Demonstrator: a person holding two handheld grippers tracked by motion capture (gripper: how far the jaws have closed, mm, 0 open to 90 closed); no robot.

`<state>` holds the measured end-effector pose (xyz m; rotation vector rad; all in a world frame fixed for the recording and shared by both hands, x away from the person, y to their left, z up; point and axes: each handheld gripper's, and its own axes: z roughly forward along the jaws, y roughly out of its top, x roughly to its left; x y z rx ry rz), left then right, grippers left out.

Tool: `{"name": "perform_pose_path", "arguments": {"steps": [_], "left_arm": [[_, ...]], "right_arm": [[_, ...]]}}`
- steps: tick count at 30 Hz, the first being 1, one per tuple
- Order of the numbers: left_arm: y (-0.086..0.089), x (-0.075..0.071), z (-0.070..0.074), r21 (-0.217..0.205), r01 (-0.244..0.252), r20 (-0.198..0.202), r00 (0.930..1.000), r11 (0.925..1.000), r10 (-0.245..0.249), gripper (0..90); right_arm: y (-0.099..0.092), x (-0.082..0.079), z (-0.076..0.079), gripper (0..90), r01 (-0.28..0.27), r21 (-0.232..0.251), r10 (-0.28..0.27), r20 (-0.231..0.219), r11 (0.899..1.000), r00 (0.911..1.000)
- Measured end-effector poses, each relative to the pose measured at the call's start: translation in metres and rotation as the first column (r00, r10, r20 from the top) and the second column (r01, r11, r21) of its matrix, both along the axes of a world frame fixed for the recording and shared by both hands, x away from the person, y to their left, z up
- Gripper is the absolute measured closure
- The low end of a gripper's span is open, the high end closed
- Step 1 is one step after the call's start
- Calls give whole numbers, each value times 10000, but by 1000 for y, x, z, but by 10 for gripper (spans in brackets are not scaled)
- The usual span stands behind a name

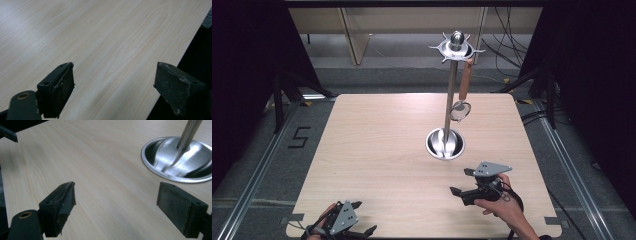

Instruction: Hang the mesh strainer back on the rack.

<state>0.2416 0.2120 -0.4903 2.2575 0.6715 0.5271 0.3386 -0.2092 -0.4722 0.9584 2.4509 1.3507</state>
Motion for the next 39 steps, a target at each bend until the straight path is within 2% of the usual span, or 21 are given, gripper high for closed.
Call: {"name": "perform_pose_path", "arguments": {"steps": [1, 4, 9, 10, 11, 12, 14, 18, 20, 24, 25, 26, 28, 29, 30, 32, 38, 39], "left_arm": [[-2, -1, -2, -376, -71, -81, 9999, 9993, 68, 155], [-2, -1, -2, -374, -84, -65, 9999, 9993, 81, 155], [-2, -1, -2, -348, -85, -59, 9999, 9994, 83, 155], [-2, -1, -2, -353, -86, -55, 9999, 9993, 84, 155], [-2, -1, -2, -361, -80, -52, 10000, 9993, 78, 155], [-2, -1, -2, -348, -71, -54, 10000, 9994, 69, 155], [-2, -1, -2, -354, -73, -57, 10000, 9993, 71, 155], [-2, -1, -2, -354, -70, -64, 10000, 9993, 68, 155], [-2, -1, -2, -338, -57, -62, 10000, 9994, 55, 154], [-3, -1, -2, -342, -53, -70, 10000, 9994, 50, 155], [-3, -1, -2, -342, -48, -68, 10000, 9994, 46, 155], [-3, -1, -2, -330, -50, -61, 10000, 9994, 48, 155], [-3, -1, -3, -459, -80, -73, 9999, 9989, 77, 155], [-3, -1, -3, -388, -118, -90, 9999, 9992, 115, 155], [-2, 0, -1, -54, -28, -36, 10000, 10000, 28, 154], [-3, -1, -3, -356, -95, -102, 9999, 9993, 92, 155], [-3, -1, -3, -410, -61, 9, 10000, 9991, 61, 155], [-3, -1, -3, -344, -93, 12, 10000, 9994, 93, 155]], "right_arm": [[-2, 0, -2, 162, 97, -93, -94, 361, 9999, 9993], [-4, -3, -3, 162, 172, -228, -167, 243, 9996, 9996], [-6, -8, -4, 162, 221, -157, -221, -44, 9996, 9997], [-7, -10, -4, 162, 323, -380, -321, 70, 9988, 9995], [-7, -11, -5, 162, 360, -390, -357, 99, 9986, 9993], [-7, -14, -5, 162, 507, -376, -511, -75, 9980, 9987], [-9, -14, -7, 163, 391, -529, -386, 102, 9978, 9992], [-9, -17, -9, 163, 414, -722, -423, -121, 9965, 9990], [-9, -19, -10, 164, 238, -834, -244, -60, 9962, 9997], [-10, -23, -12, 165, 442, -1008, -435, 98, 9939, 9990], [-10, -25, -12, 165, 444, -997, -465, -186, 9940, 9987], [-12, -25, -14, 166, 409, -1110, -409, 19, 9930, 9992], [-12, -25, -15, 166, 198, -1167, -203, -25, 9930, 9998], [-12, -26, -16, 167, 245, -1194, -248, -14, 9925, 9997], [-12, -27, -15, 166, 423, -1260, -425, 6, 9911, 9991], [-12, -27, -16, 167, 313, -1306, -322, -47, 9909, 9995], [-11, -27, -17, 167, 330, -1390, -325, 63, 9897, 9995], [-11, -26, -18, 168, 154, -1343, -169, -105, 9908, 9998]]}}
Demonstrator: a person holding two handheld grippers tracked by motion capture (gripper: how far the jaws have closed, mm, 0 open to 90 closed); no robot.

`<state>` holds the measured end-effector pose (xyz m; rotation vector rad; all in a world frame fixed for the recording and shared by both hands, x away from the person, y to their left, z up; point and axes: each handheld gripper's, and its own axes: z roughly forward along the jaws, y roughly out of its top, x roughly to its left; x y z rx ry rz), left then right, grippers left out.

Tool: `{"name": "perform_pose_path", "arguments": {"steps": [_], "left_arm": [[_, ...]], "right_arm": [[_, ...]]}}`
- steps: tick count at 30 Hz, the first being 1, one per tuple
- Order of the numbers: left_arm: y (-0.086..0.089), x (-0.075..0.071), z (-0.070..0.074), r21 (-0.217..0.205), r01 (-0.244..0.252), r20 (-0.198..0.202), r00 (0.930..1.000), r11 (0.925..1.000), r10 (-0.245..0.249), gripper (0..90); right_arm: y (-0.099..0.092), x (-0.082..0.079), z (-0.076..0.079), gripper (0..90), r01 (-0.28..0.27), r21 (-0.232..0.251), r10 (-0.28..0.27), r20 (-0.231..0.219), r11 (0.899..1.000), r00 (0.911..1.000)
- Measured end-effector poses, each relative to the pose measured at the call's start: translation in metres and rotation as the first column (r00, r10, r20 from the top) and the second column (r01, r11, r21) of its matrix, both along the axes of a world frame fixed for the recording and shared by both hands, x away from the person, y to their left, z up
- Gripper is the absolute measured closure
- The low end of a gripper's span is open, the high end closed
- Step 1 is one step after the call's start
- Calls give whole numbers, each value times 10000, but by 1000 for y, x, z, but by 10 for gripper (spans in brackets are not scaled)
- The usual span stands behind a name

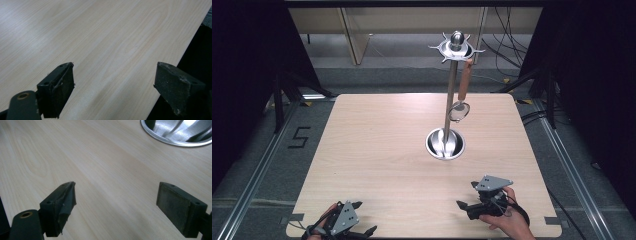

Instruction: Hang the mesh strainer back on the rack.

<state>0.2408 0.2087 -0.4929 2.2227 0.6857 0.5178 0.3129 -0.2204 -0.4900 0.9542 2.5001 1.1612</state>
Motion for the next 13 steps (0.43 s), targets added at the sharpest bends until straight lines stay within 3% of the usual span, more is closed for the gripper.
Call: {"name": "perform_pose_path", "arguments": {"steps": [3, 5, 6, 8, 13], "left_arm": [[1, 0, 1, 101, 40, -26, 10000, 9999, -39, 154], [-1, -1, 0, -56, -36, -70, 10000, 10000, 36, 155], [0, 0, 1, 110, 24, -23, 10000, 9999, -24, 155], [0, 0, 0, 72, 11, -44, 10000, 10000, -11, 155], [0, 0, 1, 58, 0, -29, 10000, 10000, 0, 155]], "right_arm": [[0, -1, 0, 169, 107, -118, -107, 60, 9999, 9999], [0, 0, -1, 170, 142, -189, -138, 212, 9997, 9997], [0, 0, -1, 171, 101, -204, -98, 167, 9997, 9998], [0, 0, -1, 171, 169, -168, -169, 16, 9997, 9999], [0, 0, -1, 172, 200, -248, -197, 117, 9995, 9997]]}}
